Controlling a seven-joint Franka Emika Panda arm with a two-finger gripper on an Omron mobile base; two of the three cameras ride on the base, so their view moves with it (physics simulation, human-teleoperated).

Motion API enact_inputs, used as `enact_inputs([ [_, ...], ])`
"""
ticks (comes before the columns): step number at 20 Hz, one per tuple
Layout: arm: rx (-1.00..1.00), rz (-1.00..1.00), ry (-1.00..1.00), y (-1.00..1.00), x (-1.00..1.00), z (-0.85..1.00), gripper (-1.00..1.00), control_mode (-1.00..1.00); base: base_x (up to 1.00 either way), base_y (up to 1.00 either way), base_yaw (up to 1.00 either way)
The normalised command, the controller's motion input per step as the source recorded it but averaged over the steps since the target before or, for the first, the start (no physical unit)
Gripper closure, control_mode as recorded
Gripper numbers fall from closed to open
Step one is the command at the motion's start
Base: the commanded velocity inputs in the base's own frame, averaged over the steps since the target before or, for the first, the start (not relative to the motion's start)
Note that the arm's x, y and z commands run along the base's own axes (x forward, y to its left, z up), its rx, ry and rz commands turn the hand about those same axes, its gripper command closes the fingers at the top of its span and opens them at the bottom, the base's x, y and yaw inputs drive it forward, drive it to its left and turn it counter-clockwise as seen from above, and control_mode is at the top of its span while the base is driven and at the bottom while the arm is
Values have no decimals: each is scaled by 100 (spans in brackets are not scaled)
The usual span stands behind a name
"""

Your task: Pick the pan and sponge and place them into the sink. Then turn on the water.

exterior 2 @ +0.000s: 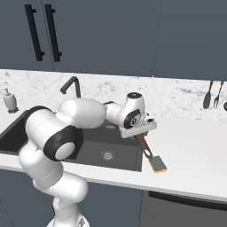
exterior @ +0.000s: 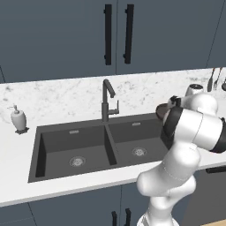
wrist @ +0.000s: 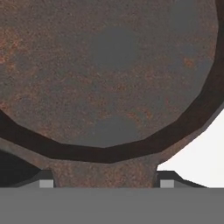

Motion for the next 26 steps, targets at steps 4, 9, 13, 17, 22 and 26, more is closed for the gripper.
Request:
enact_inputs([
  [4, 0, 0, 0, 27, -2, 1, 100, -100, 0, 0, 0],
  [9, 0, 0, 0, 22, -1, 0, 100, -100, 0, 0, 0],
  [13, -1, 0, 0, 28, 0, 0, 100, -100, 0, 0, 0],
  [17, 0, 0, 0, 21, 0, 0, 100, -100, 0, 0, 0],
  [22, 0, 1, 0, 9, 0, 0, 100, -100, 0, 0, 0],
  [26, 0, 2, 0, 4, 0, -7, 100, -100, 0, 0, 0],
])
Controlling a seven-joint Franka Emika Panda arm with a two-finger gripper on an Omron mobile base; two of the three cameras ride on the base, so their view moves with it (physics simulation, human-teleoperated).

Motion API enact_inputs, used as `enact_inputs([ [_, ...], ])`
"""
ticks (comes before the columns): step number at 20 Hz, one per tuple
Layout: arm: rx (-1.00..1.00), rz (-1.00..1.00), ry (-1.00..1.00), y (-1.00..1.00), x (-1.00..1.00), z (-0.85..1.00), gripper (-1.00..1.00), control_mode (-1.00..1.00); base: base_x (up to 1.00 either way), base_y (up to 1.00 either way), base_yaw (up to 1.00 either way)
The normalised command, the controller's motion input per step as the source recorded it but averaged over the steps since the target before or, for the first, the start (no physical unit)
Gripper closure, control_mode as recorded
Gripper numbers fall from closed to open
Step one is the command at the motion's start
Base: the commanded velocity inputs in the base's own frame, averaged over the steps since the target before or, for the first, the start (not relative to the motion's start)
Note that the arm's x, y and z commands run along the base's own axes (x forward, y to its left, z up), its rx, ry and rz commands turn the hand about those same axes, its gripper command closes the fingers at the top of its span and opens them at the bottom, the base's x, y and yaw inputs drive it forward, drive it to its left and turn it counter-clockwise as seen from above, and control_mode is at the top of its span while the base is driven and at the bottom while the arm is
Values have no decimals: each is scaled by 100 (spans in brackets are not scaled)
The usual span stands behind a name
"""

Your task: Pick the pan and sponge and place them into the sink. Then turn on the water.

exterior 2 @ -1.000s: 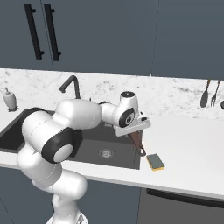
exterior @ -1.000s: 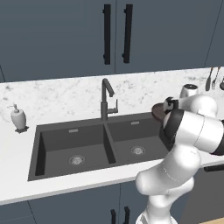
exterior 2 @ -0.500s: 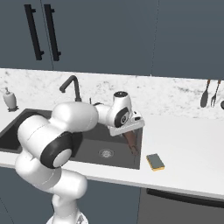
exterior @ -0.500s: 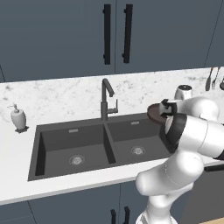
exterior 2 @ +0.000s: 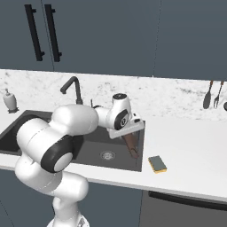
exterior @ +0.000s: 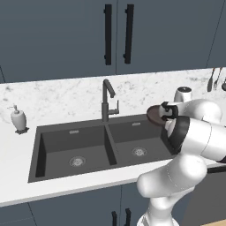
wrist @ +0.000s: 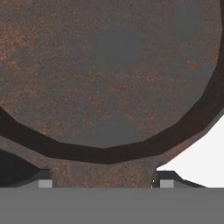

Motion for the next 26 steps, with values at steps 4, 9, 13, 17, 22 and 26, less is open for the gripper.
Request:
enact_inputs([
  [4, 0, 1, 0, 17, 0, -12, 100, -100, 0, 0, 0],
  [9, -1, 3, 2, 47, 0, -17, 100, -100, 0, 0, 0],
  [13, -2, 7, 7, 54, 3, -19, 100, -100, 0, 0, 0],
  [17, 0, 11, 5, 32, 11, -28, 100, -100, 0, 0, 0],
  [22, 0, 19, 3, 14, 17, -32, 100, -100, 0, 0, 0],
  [26, 0, 15, 0, 12, 11, -35, 100, -100, 0, 0, 0],
])
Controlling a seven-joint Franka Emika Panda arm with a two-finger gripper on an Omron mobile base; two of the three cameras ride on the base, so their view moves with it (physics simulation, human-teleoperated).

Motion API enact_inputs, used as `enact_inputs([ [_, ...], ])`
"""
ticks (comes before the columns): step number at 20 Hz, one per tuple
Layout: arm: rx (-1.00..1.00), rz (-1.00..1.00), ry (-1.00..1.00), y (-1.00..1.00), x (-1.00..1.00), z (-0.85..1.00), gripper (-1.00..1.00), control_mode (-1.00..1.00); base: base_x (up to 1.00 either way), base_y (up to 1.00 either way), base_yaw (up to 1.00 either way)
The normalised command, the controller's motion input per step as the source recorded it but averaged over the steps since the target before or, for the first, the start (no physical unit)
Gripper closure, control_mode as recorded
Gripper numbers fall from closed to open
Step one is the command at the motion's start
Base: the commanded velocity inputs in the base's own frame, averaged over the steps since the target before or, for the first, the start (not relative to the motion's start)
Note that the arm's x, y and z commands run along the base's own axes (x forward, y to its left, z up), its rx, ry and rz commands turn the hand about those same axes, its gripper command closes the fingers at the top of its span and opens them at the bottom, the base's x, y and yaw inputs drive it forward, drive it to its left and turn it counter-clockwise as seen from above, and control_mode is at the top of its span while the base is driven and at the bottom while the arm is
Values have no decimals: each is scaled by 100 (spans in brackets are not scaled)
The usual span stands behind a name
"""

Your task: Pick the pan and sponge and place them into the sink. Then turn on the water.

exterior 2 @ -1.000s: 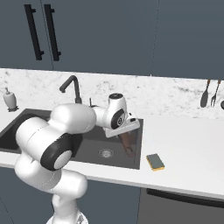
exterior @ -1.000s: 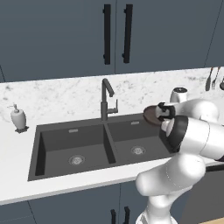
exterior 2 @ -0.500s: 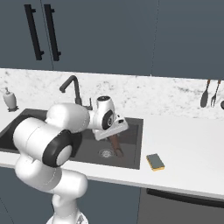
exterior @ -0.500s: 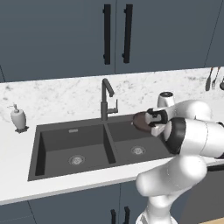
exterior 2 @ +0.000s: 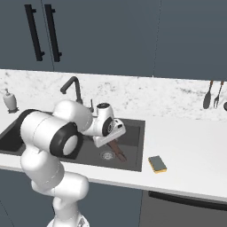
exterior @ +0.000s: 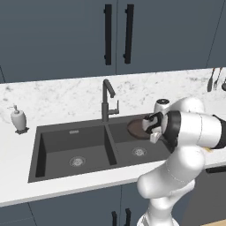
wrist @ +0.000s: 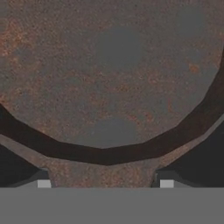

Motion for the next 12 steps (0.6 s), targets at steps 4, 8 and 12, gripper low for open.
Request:
enact_inputs([
  [4, 0, 12, 0, 14, 16, -30, 100, -100, 0, 0, 0],
  [8, 0, 8, 2, 6, 23, -29, 100, -100, 0, 0, 0],
  [12, 0, 9, 3, 4, 25, -35, 100, -100, 0, 0, 0],
])
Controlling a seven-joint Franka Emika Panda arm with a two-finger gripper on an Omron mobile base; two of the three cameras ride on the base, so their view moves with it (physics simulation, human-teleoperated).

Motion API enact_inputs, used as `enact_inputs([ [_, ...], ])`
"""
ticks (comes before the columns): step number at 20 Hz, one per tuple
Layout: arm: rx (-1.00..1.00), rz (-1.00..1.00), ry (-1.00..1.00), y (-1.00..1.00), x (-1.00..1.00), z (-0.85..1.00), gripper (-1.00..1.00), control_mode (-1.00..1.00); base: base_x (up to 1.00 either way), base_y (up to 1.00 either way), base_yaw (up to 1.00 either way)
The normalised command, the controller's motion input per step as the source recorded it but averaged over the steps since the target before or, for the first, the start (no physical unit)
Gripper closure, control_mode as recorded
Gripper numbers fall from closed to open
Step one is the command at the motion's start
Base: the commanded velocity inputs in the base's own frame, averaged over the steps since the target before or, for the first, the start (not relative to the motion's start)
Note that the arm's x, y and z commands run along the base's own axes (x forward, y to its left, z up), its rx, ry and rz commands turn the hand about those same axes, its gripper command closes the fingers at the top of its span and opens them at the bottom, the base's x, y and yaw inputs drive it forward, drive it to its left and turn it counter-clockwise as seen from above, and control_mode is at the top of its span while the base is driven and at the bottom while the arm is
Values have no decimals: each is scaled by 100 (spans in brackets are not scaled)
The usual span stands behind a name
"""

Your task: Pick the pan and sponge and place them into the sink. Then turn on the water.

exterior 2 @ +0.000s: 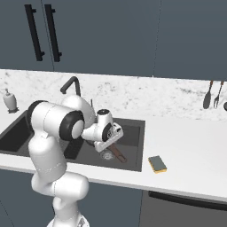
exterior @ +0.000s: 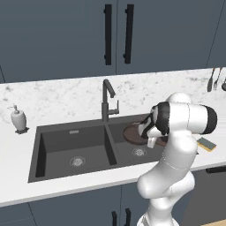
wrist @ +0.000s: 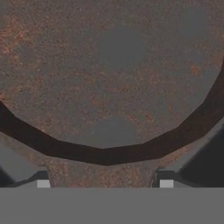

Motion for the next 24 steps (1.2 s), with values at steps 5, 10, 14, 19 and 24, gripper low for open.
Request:
enact_inputs([
  [5, 0, 9, 6, 0, 26, -37, 100, -100, 0, 0, 0],
  [10, 0, 8, 4, 1, 31, -42, 100, -100, 0, 0, 0],
  [14, 0, 8, 2, 0, 29, -42, 100, -100, 0, 0, 0],
  [19, 0, 8, 0, 0, 25, -45, 100, -100, 0, 0, 0],
  [24, 0, 7, 0, 3, 21, -47, 100, -100, 0, 0, 0],
])
